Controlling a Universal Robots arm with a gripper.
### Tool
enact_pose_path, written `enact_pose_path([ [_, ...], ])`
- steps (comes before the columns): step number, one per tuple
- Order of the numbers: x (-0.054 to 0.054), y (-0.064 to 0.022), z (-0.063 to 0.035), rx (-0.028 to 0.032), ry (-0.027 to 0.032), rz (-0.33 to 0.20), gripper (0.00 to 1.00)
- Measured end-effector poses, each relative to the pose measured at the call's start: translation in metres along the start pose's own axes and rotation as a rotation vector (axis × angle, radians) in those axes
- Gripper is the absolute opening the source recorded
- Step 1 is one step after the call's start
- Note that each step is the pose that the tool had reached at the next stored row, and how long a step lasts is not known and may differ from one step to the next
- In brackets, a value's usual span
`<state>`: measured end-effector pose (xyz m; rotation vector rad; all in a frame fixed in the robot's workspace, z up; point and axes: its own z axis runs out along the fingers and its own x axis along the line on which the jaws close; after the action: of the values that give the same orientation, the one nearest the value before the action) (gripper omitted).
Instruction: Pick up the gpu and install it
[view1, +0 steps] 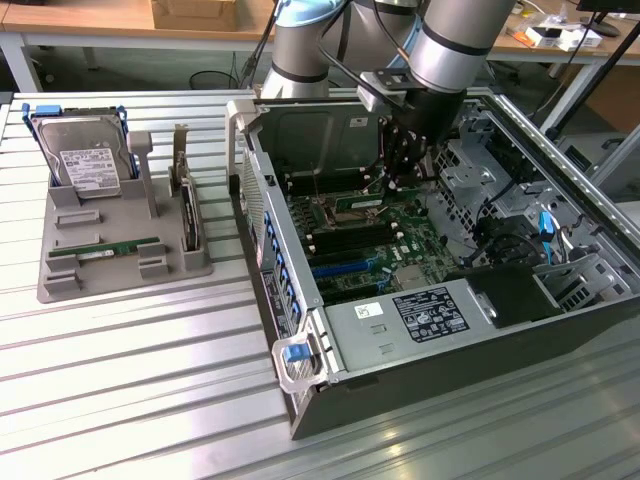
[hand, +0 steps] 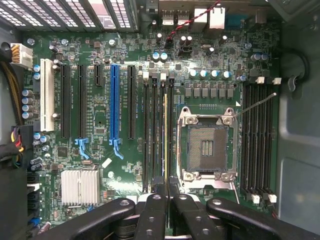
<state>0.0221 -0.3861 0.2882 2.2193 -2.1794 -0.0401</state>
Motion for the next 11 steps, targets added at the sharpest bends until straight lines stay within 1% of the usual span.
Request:
enact_pose_path([
  [11,0.0000,-0.0001,0.0026,0.0000,0.0000,0.000,0.12],
])
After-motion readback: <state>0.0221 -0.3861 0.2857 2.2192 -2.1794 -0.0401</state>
